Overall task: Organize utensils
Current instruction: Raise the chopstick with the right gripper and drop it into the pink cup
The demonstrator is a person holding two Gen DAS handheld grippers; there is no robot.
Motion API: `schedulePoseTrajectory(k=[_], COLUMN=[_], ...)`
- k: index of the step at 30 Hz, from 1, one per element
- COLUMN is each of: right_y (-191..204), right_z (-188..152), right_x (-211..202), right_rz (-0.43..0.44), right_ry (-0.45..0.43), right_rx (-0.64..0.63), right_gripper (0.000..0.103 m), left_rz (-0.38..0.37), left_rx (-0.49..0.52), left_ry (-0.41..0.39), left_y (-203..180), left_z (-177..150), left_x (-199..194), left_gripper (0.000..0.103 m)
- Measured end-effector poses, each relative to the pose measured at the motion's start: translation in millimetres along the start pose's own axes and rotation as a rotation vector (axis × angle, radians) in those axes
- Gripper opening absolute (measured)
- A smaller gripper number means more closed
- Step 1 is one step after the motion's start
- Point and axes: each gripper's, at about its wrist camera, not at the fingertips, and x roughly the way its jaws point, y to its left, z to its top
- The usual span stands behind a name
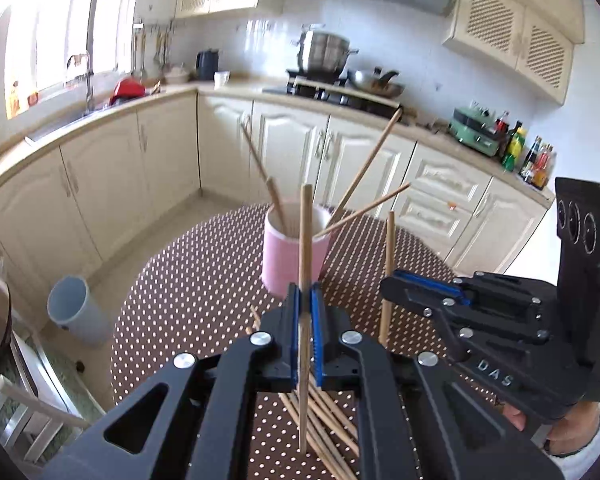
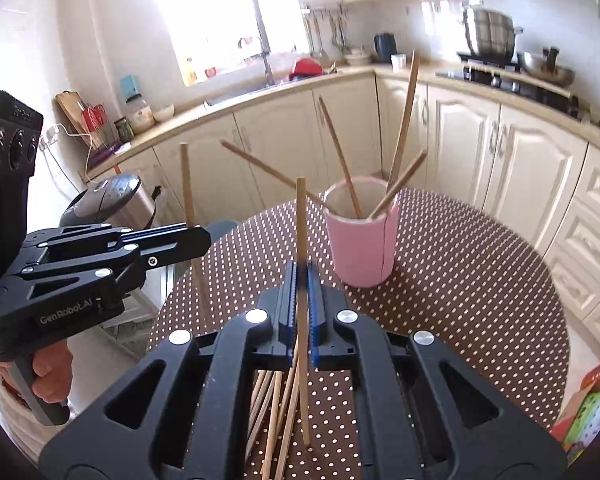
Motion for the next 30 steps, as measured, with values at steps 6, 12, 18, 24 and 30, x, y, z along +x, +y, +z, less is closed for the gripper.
schedulePoseTrajectory(k=[6, 12, 18, 24, 30], right_y=[1.2, 1.2, -1.4, -7.3, -11.6], right_z=[8.0, 26.2, 53.1, 75.7, 90.0], right_x=[-27.4, -45.8, -54.6, -54.5, -48.5], right_rz=[-0.012, -0.026, -0.055, -0.085, -0.121], right_ry=[-0.095, -0.189, -0.294, -0.370, -0.414], right_rx=[-0.007, -0.013, -0.001, 0.009, -0.013], right_gripper=[0.006, 0.006, 0.005, 0.005, 0.005], left_rz=[-0.001, -0.005, 0.016, 0.049, 0.085], left_rx=[0.009, 0.006, -0.003, -0.086, -0.105], left_ry=[-0.077, -0.150, -0.247, -0.331, -0.412], left_y=[-12.9, -18.9, -26.5, -20.6, -19.0], left_z=[13.0, 38.0, 71.5, 99.7, 120.2], left_x=[-19.5, -27.1, -25.3, -20.9, -11.6], left_gripper=[0.006, 0.006, 0.006, 0.006, 0.006])
